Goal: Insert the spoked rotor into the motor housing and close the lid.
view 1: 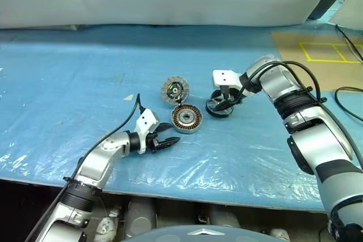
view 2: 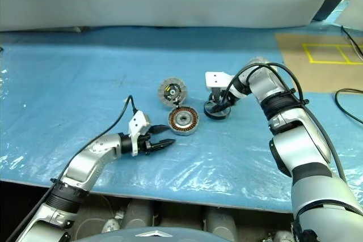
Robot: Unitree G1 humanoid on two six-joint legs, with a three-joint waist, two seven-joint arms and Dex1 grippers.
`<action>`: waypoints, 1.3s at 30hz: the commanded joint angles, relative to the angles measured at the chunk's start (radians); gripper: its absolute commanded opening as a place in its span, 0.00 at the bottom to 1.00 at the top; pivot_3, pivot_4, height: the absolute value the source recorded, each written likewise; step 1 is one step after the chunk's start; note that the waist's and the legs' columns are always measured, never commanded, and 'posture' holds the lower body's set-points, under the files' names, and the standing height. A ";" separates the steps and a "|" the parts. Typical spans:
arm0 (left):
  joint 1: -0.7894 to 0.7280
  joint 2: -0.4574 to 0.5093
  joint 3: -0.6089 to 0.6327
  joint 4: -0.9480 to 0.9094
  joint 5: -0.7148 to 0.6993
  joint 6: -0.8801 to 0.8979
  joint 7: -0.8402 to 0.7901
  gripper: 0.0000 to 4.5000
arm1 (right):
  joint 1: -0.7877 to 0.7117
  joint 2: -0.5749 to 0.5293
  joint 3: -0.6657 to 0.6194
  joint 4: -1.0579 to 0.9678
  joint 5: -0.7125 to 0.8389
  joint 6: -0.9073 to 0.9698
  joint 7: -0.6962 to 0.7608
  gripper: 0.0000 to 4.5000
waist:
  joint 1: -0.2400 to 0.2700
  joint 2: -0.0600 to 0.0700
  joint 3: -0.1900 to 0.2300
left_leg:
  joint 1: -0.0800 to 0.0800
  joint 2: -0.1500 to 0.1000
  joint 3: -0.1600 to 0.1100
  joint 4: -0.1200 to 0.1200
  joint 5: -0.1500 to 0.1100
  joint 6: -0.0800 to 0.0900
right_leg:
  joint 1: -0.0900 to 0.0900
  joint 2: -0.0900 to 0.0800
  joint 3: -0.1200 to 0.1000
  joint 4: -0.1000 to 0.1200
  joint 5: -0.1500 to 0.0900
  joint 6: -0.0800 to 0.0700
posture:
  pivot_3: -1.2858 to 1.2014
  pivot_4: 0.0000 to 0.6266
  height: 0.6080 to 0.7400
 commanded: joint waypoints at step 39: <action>-0.010 0.004 0.021 -0.043 -0.004 0.007 0.002 0.68 | 0.001 -0.017 -0.022 -0.063 -0.048 -0.069 -0.006 0.31 | -0.002 0.000 0.000 | 0.001 0.001 0.002 -0.001 0.000 0.000 | -0.001 0.000 0.001 0.001 0.000 -0.001 | 0.52 0.24 1.00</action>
